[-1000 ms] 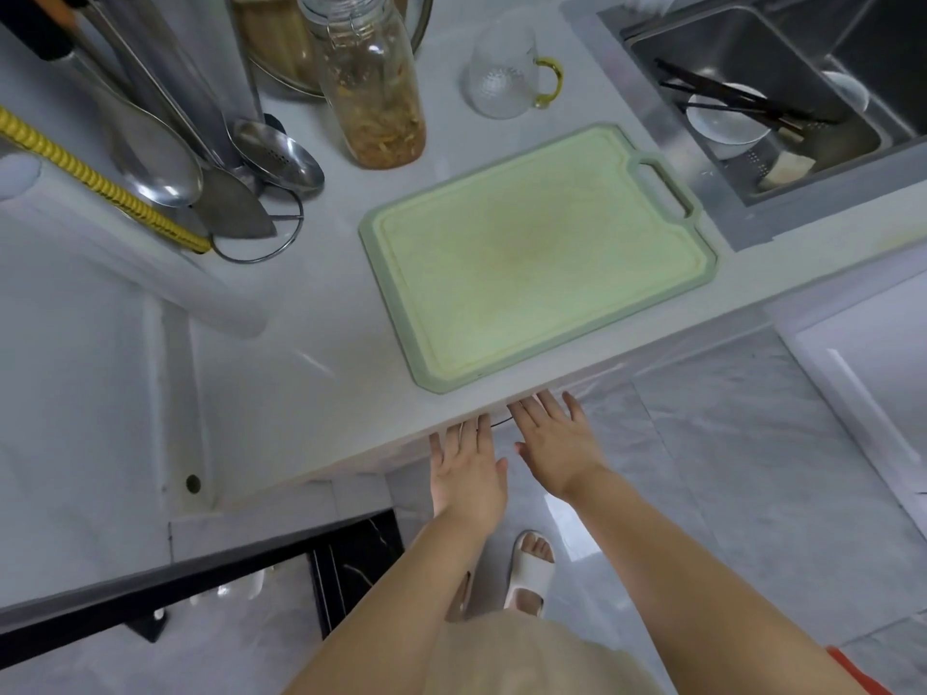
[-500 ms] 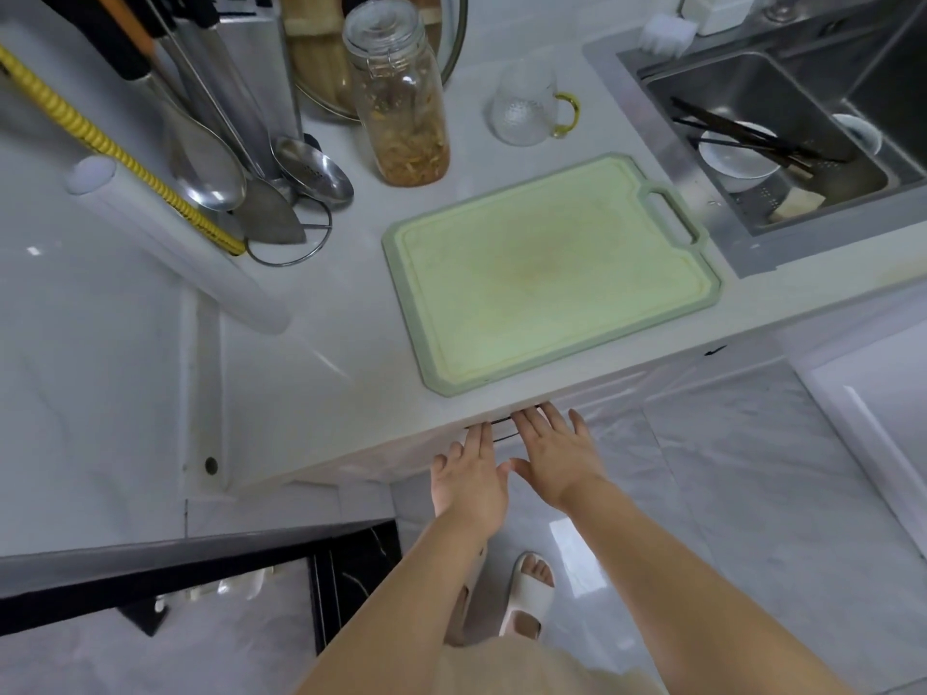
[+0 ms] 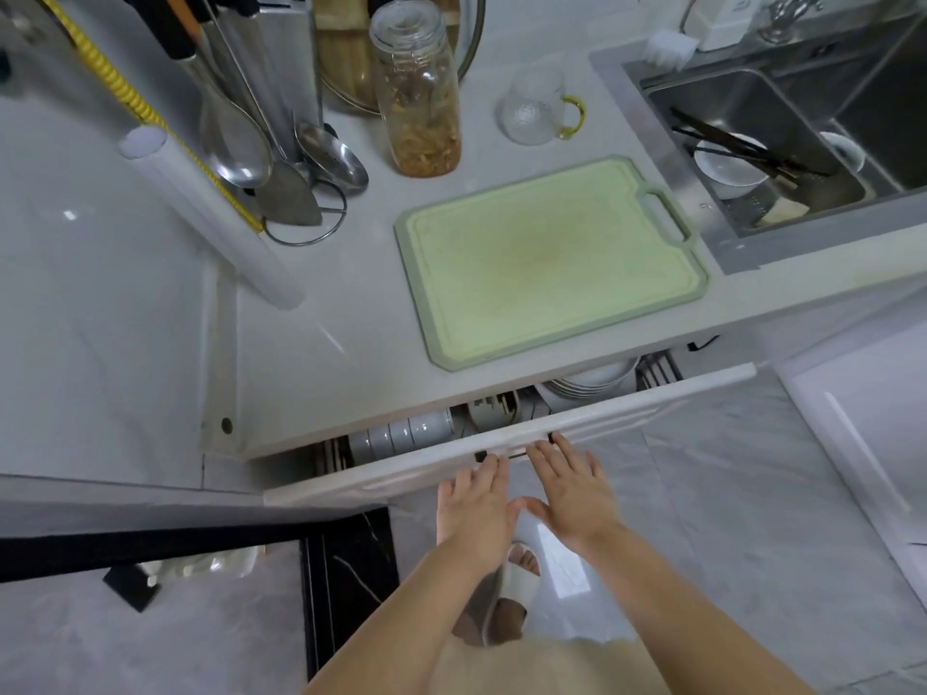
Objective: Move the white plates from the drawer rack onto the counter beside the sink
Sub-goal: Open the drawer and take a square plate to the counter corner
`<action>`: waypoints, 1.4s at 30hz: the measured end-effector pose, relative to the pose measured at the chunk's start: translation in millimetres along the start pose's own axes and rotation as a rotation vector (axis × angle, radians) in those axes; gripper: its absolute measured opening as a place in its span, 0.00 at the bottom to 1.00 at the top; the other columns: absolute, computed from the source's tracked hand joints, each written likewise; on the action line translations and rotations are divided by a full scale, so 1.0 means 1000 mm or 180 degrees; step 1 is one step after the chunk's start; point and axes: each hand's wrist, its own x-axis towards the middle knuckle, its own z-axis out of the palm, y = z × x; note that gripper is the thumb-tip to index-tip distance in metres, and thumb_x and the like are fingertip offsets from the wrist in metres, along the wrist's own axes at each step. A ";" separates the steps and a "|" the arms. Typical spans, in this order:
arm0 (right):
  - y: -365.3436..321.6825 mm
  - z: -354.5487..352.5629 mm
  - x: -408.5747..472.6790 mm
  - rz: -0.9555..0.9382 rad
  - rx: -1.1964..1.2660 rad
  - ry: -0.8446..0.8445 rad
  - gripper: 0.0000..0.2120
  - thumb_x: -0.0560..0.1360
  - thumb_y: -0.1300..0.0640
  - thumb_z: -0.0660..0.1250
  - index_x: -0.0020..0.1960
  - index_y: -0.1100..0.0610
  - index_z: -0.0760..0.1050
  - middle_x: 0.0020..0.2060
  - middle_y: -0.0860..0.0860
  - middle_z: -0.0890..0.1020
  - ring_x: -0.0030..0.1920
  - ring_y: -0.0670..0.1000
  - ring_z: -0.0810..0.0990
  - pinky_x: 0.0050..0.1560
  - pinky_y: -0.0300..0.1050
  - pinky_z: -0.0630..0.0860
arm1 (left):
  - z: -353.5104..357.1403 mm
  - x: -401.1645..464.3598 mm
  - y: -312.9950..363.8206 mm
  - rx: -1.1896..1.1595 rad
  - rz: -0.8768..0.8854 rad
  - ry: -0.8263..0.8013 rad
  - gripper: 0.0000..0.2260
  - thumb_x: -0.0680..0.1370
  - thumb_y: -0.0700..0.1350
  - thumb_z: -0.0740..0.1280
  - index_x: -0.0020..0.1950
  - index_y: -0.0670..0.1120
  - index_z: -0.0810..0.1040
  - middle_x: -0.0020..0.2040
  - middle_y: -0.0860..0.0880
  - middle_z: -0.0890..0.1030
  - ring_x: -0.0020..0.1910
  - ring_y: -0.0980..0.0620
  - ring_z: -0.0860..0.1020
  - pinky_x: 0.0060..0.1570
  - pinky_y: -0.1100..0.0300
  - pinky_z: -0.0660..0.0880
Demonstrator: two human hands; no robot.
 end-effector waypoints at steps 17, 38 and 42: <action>-0.037 0.012 -0.047 0.0565 0.0719 0.0513 0.25 0.80 0.46 0.55 0.75 0.46 0.55 0.76 0.44 0.56 0.78 0.48 0.47 0.74 0.62 0.49 | -0.013 -0.034 -0.018 -0.0152 0.0478 0.0184 0.22 0.81 0.42 0.56 0.75 0.49 0.60 0.72 0.50 0.67 0.69 0.46 0.66 0.67 0.49 0.67; -0.041 0.073 -0.114 0.0940 0.1270 0.1099 0.14 0.77 0.43 0.59 0.59 0.48 0.74 0.63 0.45 0.72 0.74 0.50 0.57 0.69 0.51 0.58 | 0.032 -0.080 0.002 -0.0707 0.0615 -0.0044 0.13 0.81 0.50 0.56 0.62 0.52 0.75 0.62 0.50 0.77 0.62 0.48 0.73 0.56 0.54 0.73; -0.038 0.082 -0.124 0.0990 0.1344 0.1239 0.13 0.76 0.43 0.61 0.56 0.46 0.77 0.60 0.44 0.74 0.72 0.50 0.60 0.67 0.48 0.57 | 0.041 -0.088 0.013 -0.0742 0.0499 -0.0026 0.12 0.80 0.50 0.58 0.61 0.52 0.75 0.60 0.49 0.77 0.61 0.48 0.73 0.54 0.55 0.72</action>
